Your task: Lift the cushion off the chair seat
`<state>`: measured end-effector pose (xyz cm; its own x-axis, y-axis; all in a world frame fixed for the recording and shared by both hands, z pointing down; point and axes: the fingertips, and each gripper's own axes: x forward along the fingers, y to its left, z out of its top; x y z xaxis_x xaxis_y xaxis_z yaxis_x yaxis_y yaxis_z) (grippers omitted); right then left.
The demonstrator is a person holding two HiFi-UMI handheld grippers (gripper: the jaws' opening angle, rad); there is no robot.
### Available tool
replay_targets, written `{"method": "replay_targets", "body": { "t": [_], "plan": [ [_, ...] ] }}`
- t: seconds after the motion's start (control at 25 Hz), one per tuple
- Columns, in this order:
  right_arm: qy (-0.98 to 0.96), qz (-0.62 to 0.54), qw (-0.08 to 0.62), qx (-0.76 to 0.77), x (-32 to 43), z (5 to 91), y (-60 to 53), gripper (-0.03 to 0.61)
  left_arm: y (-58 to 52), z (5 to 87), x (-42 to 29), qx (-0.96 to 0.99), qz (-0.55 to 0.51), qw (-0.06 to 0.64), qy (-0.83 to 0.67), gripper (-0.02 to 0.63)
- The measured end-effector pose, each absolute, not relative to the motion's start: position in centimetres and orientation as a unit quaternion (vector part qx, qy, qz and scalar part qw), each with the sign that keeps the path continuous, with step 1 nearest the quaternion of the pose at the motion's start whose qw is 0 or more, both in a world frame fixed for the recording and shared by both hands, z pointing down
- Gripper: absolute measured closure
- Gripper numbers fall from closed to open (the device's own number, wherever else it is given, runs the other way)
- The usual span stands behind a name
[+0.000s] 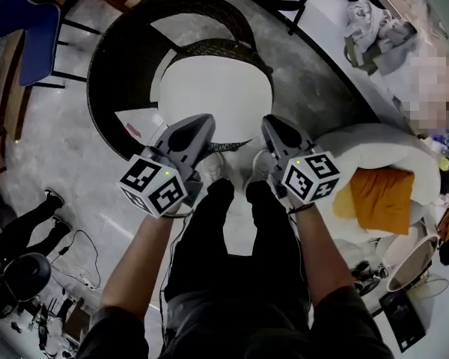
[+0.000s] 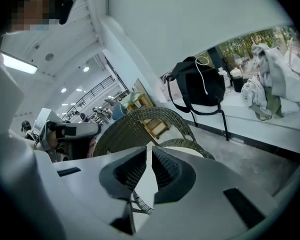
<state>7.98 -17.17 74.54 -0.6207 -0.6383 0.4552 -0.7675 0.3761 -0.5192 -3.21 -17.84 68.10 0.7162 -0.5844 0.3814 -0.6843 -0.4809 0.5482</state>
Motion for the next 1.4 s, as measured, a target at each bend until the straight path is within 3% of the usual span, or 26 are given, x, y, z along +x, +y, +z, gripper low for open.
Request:
{"method": "replay_targets", "body": {
  "t": [0.32,0.48,0.84,1.4],
  "plan": [
    [-0.804,0.391,0.107,0.435,9.1,82.3,-15.7,0.561,-16.9,75.2,-1.5,0.852,0.093,0.377,-0.351,0.604],
    [-0.782,0.419,0.12,0.446,9.8,87.1,-14.5,0.456,-16.6,78.2,-0.6,0.85,0.105,0.382,-0.346,0.604],
    [-0.734,0.474,0.137,0.467,11.1,95.5,-11.8,0.431,-16.1,82.7,0.1,0.848,0.127,0.391,-0.334,0.604],
    [-0.717,0.54,0.11,0.427,8.9,99.8,-10.3,0.423,-15.4,88.3,1.1,0.836,0.147,0.412,-0.331,0.604]
  ]
}}
